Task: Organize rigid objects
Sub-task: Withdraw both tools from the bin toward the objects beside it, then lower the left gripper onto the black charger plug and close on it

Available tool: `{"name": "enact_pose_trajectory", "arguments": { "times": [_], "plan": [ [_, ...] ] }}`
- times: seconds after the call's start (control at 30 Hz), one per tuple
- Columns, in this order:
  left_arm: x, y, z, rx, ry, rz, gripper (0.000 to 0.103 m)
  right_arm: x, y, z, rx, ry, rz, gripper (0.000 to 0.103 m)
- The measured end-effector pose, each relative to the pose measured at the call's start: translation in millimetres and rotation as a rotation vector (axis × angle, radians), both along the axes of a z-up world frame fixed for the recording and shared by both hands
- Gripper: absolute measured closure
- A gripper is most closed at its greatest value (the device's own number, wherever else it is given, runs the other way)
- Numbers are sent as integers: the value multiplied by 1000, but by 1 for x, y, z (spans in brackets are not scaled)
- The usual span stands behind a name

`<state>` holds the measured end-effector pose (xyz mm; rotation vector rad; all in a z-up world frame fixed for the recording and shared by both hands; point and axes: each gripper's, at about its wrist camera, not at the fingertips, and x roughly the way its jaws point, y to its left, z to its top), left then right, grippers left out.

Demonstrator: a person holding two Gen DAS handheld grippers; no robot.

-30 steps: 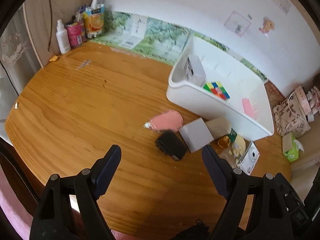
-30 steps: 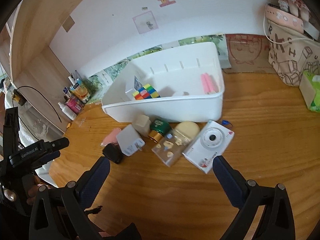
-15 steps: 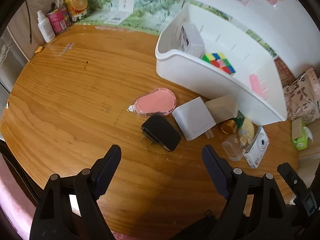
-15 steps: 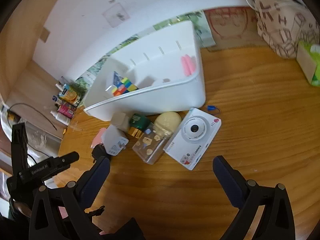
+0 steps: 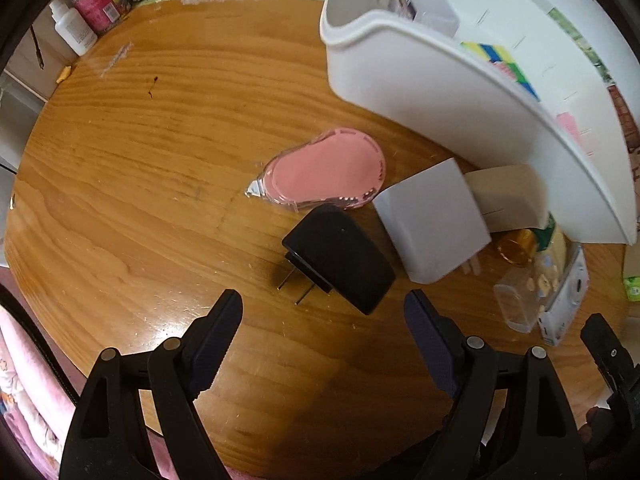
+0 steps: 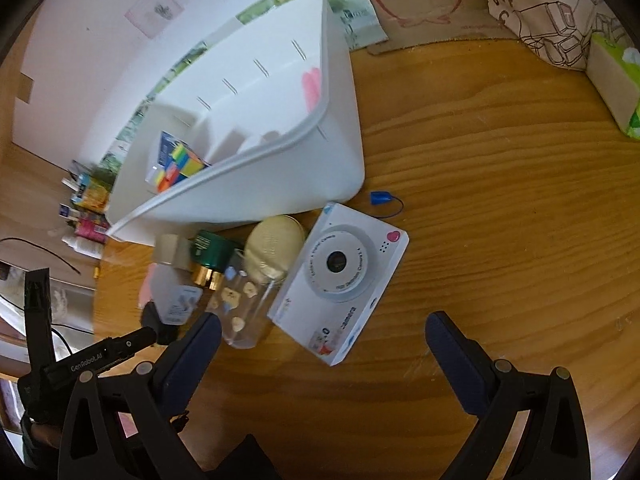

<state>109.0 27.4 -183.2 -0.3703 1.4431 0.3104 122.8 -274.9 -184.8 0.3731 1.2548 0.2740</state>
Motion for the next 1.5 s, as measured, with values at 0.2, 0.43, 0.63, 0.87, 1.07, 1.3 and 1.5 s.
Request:
{"name": "enact_pose_trajectory", "arguments": {
  "times": [0.2, 0.43, 0.63, 0.87, 1.07, 1.3, 1.5],
  "plan": [
    [4, 2, -9, 7, 12, 7, 18, 10, 9, -11, -87, 47, 9, 0],
    [12, 4, -15, 16, 1, 15, 18, 21, 22, -17, -170, 57, 36, 0],
    [16, 5, -25, 16, 38, 9, 18, 29, 34, -23, -241, 75, 40, 5],
    [20, 3, -30, 36, 43, 6, 18, 33, 36, -24, -249, 71, 35, 5],
    [34, 10, -29, 35, 46, 25, 17, 35, 49, -19, -329, 44, 64, 5],
    [34, 10, -26, 43, 25, 33, 20, 40, 57, -18, -366, 46, 99, 5],
    [34, 9, -14, 55, -2, 33, 34, 42, 62, -21, -348, 73, 152, 7]
  ]
}}
